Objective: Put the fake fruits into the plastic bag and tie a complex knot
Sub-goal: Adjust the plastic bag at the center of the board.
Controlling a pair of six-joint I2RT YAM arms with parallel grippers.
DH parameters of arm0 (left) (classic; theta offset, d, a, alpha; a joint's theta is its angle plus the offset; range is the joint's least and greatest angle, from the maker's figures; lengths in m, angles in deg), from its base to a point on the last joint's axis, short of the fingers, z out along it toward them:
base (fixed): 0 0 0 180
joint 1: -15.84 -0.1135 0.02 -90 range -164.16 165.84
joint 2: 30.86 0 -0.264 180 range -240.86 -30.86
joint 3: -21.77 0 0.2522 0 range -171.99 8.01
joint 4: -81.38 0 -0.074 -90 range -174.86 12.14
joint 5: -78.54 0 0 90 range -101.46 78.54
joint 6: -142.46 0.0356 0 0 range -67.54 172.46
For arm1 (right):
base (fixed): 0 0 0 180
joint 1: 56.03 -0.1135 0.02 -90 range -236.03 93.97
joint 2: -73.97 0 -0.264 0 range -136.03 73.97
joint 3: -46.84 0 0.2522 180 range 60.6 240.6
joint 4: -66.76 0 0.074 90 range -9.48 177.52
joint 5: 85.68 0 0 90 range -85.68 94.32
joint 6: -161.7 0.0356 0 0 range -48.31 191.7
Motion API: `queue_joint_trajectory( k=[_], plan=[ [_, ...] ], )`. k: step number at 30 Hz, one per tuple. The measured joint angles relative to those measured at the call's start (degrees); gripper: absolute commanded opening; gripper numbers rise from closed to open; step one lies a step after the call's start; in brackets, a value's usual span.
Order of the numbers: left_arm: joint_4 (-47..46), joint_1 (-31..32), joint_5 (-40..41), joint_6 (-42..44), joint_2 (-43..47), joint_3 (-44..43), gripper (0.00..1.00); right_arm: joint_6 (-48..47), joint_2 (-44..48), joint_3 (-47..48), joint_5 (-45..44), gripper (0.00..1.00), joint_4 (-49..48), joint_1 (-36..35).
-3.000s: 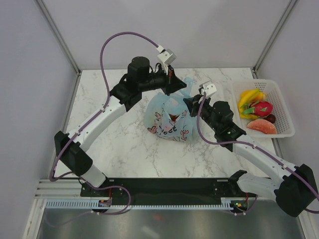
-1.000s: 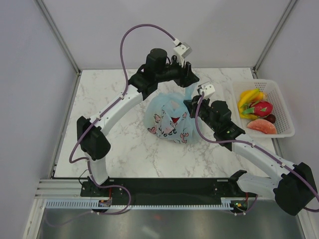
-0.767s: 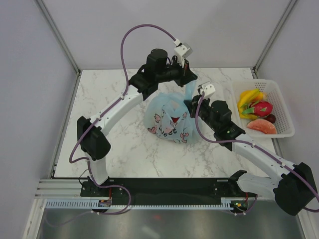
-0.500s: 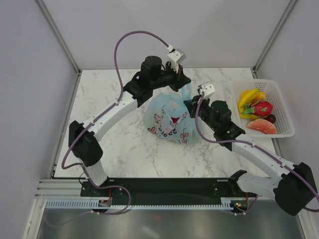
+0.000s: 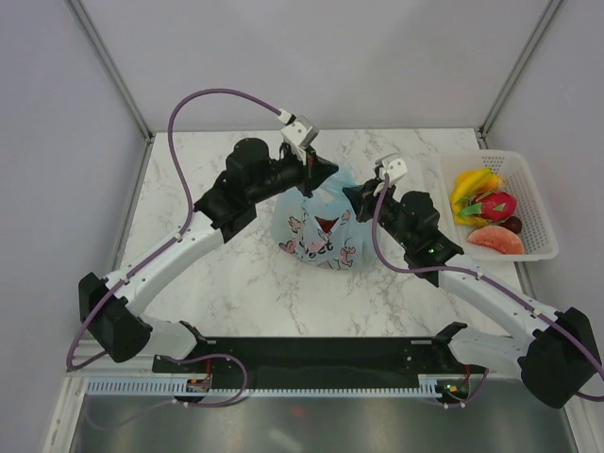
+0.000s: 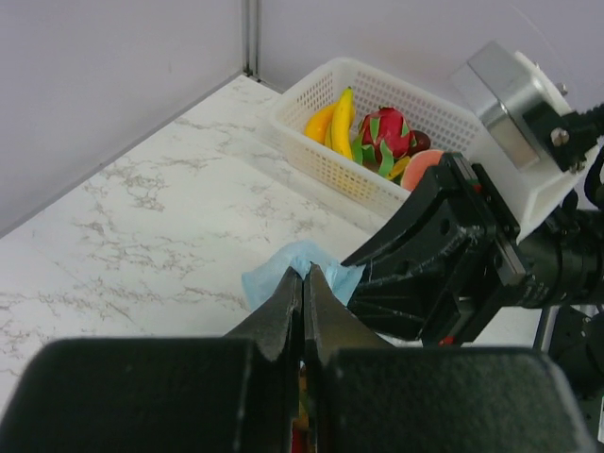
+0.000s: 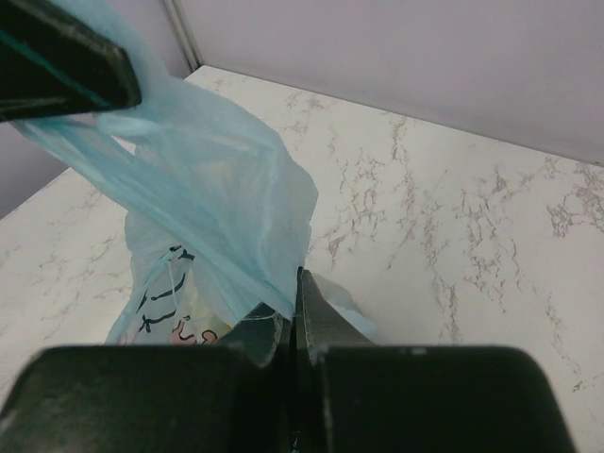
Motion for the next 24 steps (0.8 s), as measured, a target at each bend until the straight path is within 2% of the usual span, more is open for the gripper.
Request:
queue_joint_trajectory(
  k=[10,19,24],
  plan=[
    [-6.8,2.73,4.0,-1.99,10.12,17.0,0.02,2.67,-0.02,0.0,3.63,0.0,1.51,0.39],
    [-11.43,4.15,7.58,-5.25,10.45,23.28,0.02,4.07,0.0,0.0,4.68,0.0,4.52,1.11],
    [-15.19,4.33,10.93,-11.41,10.34,28.2,0.02,4.22,0.0,0.09,5.51,0.0,7.63,1.11]
  ],
)
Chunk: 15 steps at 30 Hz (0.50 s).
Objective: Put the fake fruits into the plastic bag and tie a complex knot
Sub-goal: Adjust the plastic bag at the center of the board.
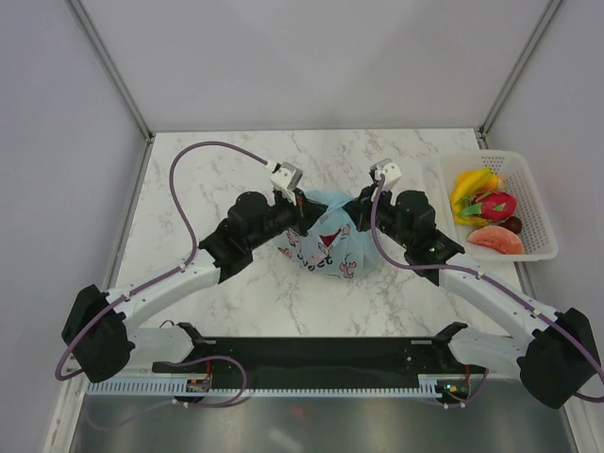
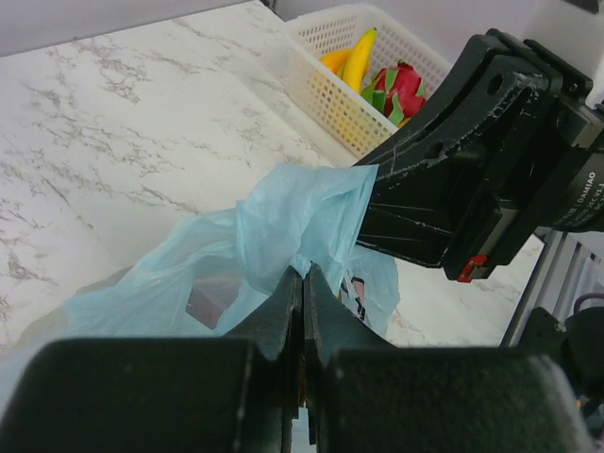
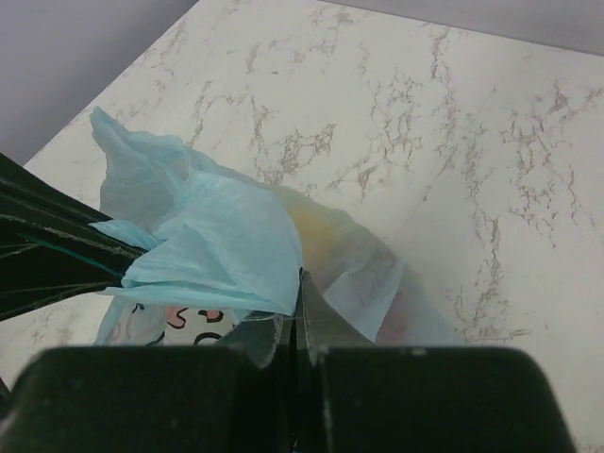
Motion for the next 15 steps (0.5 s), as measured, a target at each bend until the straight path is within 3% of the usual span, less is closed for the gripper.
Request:
queue_joint_trajectory(
  k=[15],
  plan=[
    [-13.81,-0.04,-0.52,-14.6,-8.5,4.04,0.02,-1.2,-1.6,6.78,-2.43,0.0,10.58,0.68]
  ],
)
